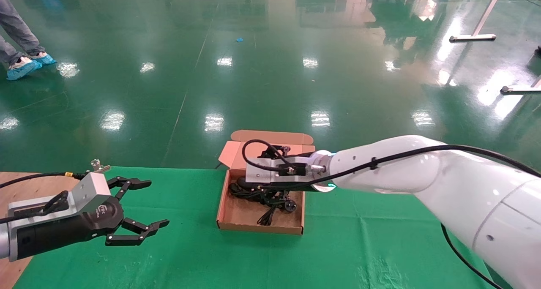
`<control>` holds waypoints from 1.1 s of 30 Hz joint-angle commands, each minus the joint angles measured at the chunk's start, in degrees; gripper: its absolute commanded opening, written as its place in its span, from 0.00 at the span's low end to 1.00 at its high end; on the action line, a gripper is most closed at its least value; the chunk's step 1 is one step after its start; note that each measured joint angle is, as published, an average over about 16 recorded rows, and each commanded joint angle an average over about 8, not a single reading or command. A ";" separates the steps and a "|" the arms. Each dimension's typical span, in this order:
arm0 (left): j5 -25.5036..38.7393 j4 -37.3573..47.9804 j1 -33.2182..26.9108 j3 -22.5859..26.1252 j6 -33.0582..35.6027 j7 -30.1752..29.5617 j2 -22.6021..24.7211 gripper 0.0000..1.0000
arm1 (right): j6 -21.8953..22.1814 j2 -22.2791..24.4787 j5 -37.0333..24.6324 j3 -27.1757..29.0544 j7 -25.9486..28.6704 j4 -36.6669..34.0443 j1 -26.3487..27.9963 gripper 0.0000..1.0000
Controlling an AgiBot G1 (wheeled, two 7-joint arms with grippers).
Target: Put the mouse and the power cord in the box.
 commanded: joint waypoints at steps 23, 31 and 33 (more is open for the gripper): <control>-1.38 -17.52 6.06 -11.70 6.27 -13.43 -2.37 1.00 | -19.67 16.52 11.69 25.89 5.51 14.73 -14.29 1.00; -1.88 -23.80 8.23 -15.90 8.52 -18.25 -3.21 1.00 | -26.62 22.35 15.81 35.03 7.46 19.93 -19.33 1.00; -2.00 -25.35 8.77 -16.94 9.07 -19.44 -3.42 1.00 | -28.34 23.80 16.83 37.30 7.94 21.22 -20.58 1.00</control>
